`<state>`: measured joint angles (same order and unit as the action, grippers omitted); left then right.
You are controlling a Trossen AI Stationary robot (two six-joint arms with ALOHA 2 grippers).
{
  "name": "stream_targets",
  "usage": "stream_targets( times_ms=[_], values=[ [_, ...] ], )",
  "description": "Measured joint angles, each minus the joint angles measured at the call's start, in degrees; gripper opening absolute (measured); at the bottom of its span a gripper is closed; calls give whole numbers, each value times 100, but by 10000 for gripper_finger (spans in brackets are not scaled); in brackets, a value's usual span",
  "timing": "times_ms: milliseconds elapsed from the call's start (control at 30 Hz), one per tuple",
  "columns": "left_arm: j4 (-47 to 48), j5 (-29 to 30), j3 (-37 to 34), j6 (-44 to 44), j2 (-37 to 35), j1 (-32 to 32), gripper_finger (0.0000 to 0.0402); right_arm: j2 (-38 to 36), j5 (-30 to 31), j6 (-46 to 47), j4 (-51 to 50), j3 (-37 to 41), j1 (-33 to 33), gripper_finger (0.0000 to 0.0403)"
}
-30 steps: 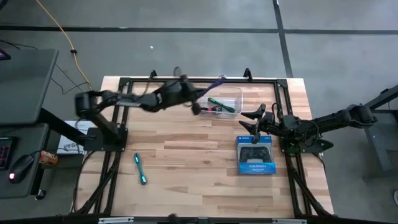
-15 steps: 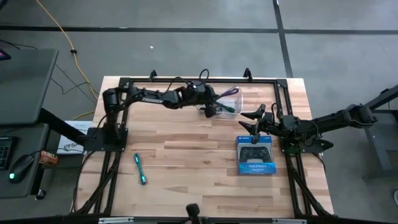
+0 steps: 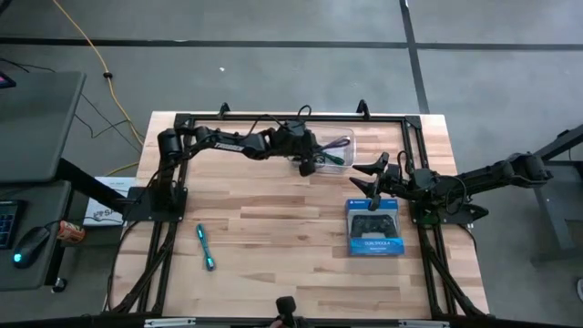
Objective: Pick and place USB-C Cables
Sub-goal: Put the violet charger cable into the bin
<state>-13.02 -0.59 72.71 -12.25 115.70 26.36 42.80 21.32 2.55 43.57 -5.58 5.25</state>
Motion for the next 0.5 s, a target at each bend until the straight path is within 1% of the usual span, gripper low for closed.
stream_targets(
  times_ms=[300,433,500],
  values=[
    [726,-19,-2,-39,2,248,0,-1,0,0,0,0,0,190],
    [730,-146,-2,-39,90,289,0,-1,0,0,3,0,0,190],
    [585,-148,5,-43,173,294,0,-1,0,0,0,0,1,190]
  ],
)
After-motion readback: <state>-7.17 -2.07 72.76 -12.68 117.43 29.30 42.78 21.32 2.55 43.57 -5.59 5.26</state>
